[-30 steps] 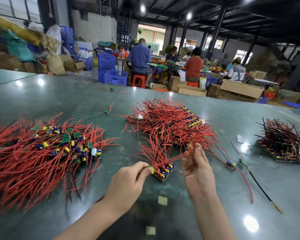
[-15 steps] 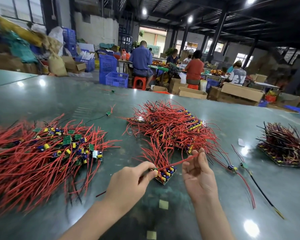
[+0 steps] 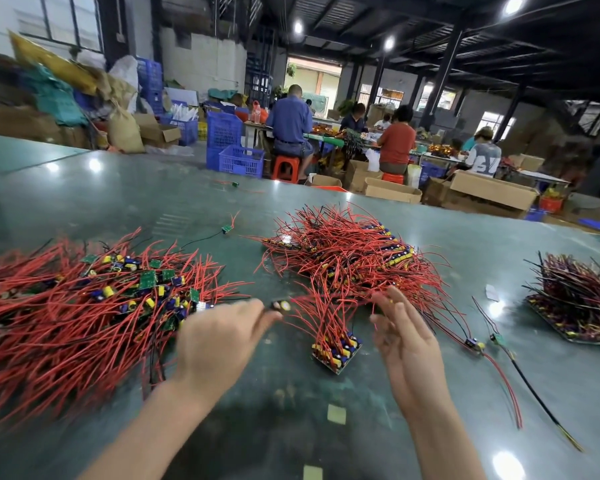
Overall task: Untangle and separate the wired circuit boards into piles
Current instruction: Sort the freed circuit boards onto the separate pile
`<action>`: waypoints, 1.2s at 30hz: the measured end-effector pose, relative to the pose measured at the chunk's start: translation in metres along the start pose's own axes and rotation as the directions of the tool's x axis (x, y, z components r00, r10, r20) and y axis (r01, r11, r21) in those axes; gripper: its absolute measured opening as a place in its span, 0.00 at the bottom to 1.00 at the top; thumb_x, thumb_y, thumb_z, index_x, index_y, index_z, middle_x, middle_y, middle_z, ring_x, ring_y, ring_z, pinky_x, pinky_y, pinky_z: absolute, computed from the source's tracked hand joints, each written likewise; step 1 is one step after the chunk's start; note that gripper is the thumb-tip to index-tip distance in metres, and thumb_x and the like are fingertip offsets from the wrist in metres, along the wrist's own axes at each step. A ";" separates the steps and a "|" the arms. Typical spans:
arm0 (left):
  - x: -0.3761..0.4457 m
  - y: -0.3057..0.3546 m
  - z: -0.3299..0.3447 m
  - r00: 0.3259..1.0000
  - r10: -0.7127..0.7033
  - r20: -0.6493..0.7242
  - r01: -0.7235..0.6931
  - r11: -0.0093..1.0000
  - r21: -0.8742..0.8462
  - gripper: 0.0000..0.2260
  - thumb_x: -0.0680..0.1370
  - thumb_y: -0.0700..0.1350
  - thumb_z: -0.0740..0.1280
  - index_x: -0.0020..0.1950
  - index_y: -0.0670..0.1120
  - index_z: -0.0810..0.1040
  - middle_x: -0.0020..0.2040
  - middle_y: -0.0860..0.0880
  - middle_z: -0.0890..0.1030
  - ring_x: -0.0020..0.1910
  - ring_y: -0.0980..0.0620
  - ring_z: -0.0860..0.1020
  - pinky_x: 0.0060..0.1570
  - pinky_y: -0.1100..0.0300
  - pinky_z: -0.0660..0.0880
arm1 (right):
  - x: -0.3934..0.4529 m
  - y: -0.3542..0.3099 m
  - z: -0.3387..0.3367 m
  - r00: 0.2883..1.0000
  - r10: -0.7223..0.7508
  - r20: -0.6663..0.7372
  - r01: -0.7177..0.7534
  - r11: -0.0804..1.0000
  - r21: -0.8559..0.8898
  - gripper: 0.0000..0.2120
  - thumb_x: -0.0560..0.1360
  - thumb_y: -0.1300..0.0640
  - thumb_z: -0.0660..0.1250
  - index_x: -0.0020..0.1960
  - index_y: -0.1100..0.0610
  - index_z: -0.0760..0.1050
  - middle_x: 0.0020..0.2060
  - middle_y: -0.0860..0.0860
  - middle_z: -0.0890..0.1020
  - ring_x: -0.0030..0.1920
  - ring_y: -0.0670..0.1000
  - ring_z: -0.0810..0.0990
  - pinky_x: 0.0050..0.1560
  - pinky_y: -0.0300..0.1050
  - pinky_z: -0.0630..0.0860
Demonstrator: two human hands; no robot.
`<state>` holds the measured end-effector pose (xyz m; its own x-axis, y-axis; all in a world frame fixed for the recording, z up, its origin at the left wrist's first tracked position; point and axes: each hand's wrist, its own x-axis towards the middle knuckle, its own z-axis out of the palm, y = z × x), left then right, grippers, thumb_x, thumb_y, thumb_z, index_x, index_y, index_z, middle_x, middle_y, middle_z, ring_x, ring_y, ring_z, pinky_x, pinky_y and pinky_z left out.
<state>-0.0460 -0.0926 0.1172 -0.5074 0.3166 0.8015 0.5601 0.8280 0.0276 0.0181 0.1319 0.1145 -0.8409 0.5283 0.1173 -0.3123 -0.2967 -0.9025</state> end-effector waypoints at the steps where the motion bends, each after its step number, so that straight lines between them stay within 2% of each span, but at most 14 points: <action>1: 0.004 -0.012 -0.003 0.996 -0.052 -0.067 0.055 0.997 0.052 0.21 0.77 0.56 0.56 0.29 0.47 0.73 0.23 0.48 0.73 0.19 0.48 0.73 0.19 0.64 0.61 | 0.000 0.004 0.001 0.999 -0.029 -0.020 0.024 0.981 -0.195 0.10 0.78 0.58 0.61 0.54 0.50 0.80 0.46 0.46 0.85 0.37 0.42 0.81 0.39 0.36 0.77; 3: 0.010 -0.042 -0.005 0.966 -0.209 -0.154 0.225 0.970 0.090 0.21 0.79 0.55 0.56 0.34 0.44 0.76 0.27 0.44 0.76 0.25 0.44 0.75 0.23 0.60 0.64 | 0.000 0.013 0.001 0.990 -0.121 -0.069 0.071 0.865 -0.496 0.10 0.78 0.60 0.62 0.54 0.50 0.79 0.45 0.45 0.85 0.41 0.42 0.81 0.42 0.34 0.74; 5: 0.012 -0.069 -0.004 0.904 -0.386 -0.186 0.410 0.905 0.116 0.20 0.79 0.54 0.58 0.48 0.40 0.80 0.40 0.40 0.81 0.40 0.39 0.76 0.35 0.52 0.70 | 0.002 0.021 -0.001 0.979 -0.202 -0.040 0.106 0.661 -0.742 0.10 0.77 0.60 0.64 0.56 0.52 0.78 0.50 0.46 0.83 0.54 0.46 0.79 0.50 0.34 0.74; 8: 0.008 -0.079 0.004 0.849 -0.515 -0.120 0.529 0.827 0.193 0.29 0.72 0.45 0.71 0.68 0.34 0.66 0.64 0.34 0.71 0.66 0.35 0.64 0.64 0.39 0.60 | 0.005 0.031 -0.004 0.992 -0.125 0.030 0.062 0.259 -0.964 0.21 0.78 0.50 0.62 0.69 0.54 0.69 0.60 0.50 0.78 0.66 0.52 0.67 0.64 0.50 0.67; 12: 0.003 -0.036 0.014 0.965 -0.261 -0.020 0.259 0.963 -0.074 0.24 0.71 0.37 0.66 0.67 0.35 0.68 0.64 0.36 0.72 0.63 0.37 0.69 0.68 0.51 0.59 | -0.001 0.041 -0.001 0.995 0.021 0.096 0.096 0.001 -0.995 0.36 0.73 0.36 0.61 0.75 0.50 0.55 0.66 0.47 0.70 0.70 0.52 0.59 0.67 0.51 0.58; 14: -0.009 0.002 0.021 0.961 -0.175 0.212 0.256 0.853 -0.454 0.19 0.72 0.35 0.65 0.63 0.44 0.73 0.59 0.45 0.76 0.55 0.50 0.76 0.61 0.59 0.70 | -0.002 0.045 0.000 0.992 0.047 0.119 0.124 -0.114 -0.986 0.43 0.69 0.32 0.63 0.75 0.49 0.51 0.69 0.47 0.66 0.71 0.53 0.57 0.68 0.50 0.58; 16: -0.022 0.035 0.027 0.848 -0.172 0.502 0.499 0.577 -0.646 0.22 0.74 0.34 0.66 0.62 0.54 0.70 0.59 0.49 0.77 0.49 0.58 0.78 0.49 0.66 0.75 | -0.001 0.045 0.000 0.994 0.053 0.094 0.097 -0.056 -0.994 0.46 0.66 0.34 0.68 0.75 0.50 0.50 0.68 0.50 0.65 0.69 0.54 0.58 0.68 0.48 0.59; 19: -0.030 0.052 0.041 0.491 -0.123 0.863 0.865 -0.050 -0.499 0.27 0.75 0.33 0.67 0.71 0.45 0.63 0.67 0.43 0.72 0.53 0.53 0.78 0.50 0.65 0.74 | -0.004 0.045 0.003 0.995 0.019 0.101 0.096 0.186 -0.978 0.46 0.64 0.42 0.74 0.74 0.53 0.55 0.64 0.51 0.65 0.66 0.54 0.62 0.66 0.45 0.60; 20: -0.028 0.048 0.042 0.406 -0.088 0.910 0.873 -0.259 -0.414 0.27 0.74 0.32 0.67 0.72 0.41 0.63 0.66 0.41 0.72 0.54 0.50 0.79 0.50 0.63 0.75 | -0.005 0.047 0.005 0.994 -0.014 0.109 0.109 0.248 -0.963 0.45 0.63 0.44 0.75 0.73 0.55 0.57 0.62 0.51 0.66 0.65 0.53 0.63 0.65 0.43 0.60; 22: -0.021 0.037 0.042 0.341 -0.035 0.939 0.781 -0.546 -0.304 0.24 0.71 0.34 0.69 0.66 0.35 0.68 0.62 0.37 0.76 0.52 0.45 0.81 0.49 0.58 0.79 | -0.006 0.048 0.009 0.989 -0.114 0.097 0.130 0.338 -0.932 0.41 0.63 0.47 0.75 0.70 0.57 0.62 0.57 0.49 0.68 0.63 0.51 0.64 0.60 0.38 0.61; 27: -0.015 0.034 0.037 0.282 0.100 0.954 0.754 -0.638 -0.156 0.22 0.66 0.48 0.70 0.54 0.35 0.77 0.52 0.36 0.81 0.45 0.44 0.83 0.42 0.56 0.82 | -0.013 0.044 0.023 0.976 -0.216 0.005 0.148 0.653 -0.743 0.31 0.60 0.51 0.79 0.56 0.48 0.66 0.50 0.44 0.70 0.57 0.49 0.72 0.59 0.43 0.71; 30: -0.016 0.037 0.033 0.384 0.090 0.919 0.714 -0.660 -0.234 0.15 0.67 0.46 0.71 0.49 0.38 0.81 0.44 0.40 0.83 0.38 0.48 0.83 0.40 0.56 0.81 | -0.022 0.044 0.028 0.944 -0.254 0.211 0.323 0.581 -0.747 0.30 0.58 0.51 0.80 0.53 0.45 0.67 0.51 0.42 0.70 0.56 0.44 0.69 0.57 0.35 0.67; 32: -0.016 0.035 0.034 0.375 -0.029 0.927 0.681 -0.669 -0.296 0.09 0.70 0.41 0.69 0.48 0.39 0.77 0.38 0.41 0.83 0.33 0.49 0.82 0.36 0.56 0.81 | -0.025 0.043 0.032 0.927 -0.196 0.320 0.373 0.575 -0.728 0.24 0.62 0.52 0.79 0.51 0.43 0.69 0.51 0.42 0.71 0.57 0.43 0.69 0.58 0.35 0.66; 36: -0.012 0.030 0.034 0.379 -0.090 0.921 0.673 -0.656 -0.341 0.06 0.72 0.35 0.67 0.47 0.41 0.73 0.41 0.40 0.84 0.35 0.48 0.83 0.36 0.57 0.82 | -0.024 0.040 0.036 0.991 -0.101 0.086 0.129 0.870 -0.475 0.17 0.71 0.59 0.72 0.58 0.50 0.73 0.56 0.47 0.76 0.56 0.48 0.76 0.54 0.36 0.75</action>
<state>-0.0451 -0.0562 0.0878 -0.8457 0.4721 -0.2488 -0.4857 -0.4879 0.7253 0.0096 0.0792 0.0903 -0.8399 0.4855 0.2426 -0.1705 0.1884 -0.9672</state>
